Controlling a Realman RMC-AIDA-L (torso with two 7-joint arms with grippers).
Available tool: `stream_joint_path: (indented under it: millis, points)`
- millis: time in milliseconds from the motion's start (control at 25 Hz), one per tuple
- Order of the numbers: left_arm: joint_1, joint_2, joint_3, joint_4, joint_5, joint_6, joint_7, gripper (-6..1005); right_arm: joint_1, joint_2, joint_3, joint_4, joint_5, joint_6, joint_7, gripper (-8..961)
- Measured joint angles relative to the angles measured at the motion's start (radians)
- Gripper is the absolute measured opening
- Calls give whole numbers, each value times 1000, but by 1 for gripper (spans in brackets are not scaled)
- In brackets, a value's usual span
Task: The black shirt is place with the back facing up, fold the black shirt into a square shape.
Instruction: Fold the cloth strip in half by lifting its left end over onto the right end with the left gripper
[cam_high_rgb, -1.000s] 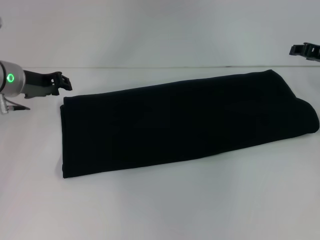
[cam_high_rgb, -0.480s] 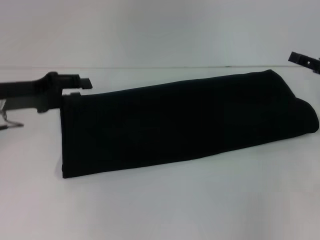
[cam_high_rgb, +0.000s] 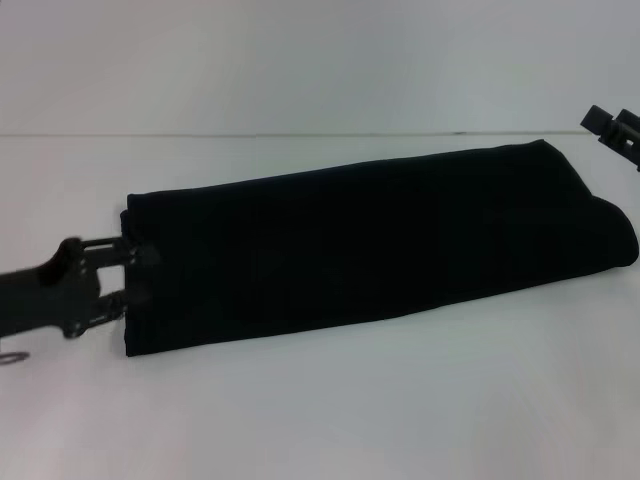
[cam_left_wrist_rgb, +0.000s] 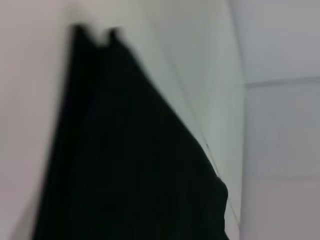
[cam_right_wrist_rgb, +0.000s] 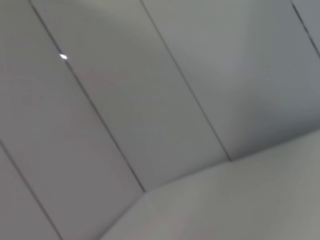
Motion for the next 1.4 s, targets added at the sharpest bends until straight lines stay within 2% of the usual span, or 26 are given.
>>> stream_joint_path:
  millis: [160, 400, 600, 680, 1400]
  points:
    - [45, -16, -28, 3, 1, -1, -58, 527, 6, 2, 23, 6, 4, -38, -47, 774]
    - [78, -20, -43, -2, 28, -26, -100, 521, -14, 9, 49, 7, -8, -97, -64, 775]
    - [78, -18, -47, -10, 62, -28, -121, 516, -44, -19, 27, 9, -95, -163, -29, 775]
    - [77, -18, -47, -10, 75, -38, -131, 514, -49, -24, 31, 9, -107, -167, -21, 775]
    - [76, -28, -45, -74, 108, -152, -153, 497, -56, -19, 34, 9, -104, -152, -21, 774]
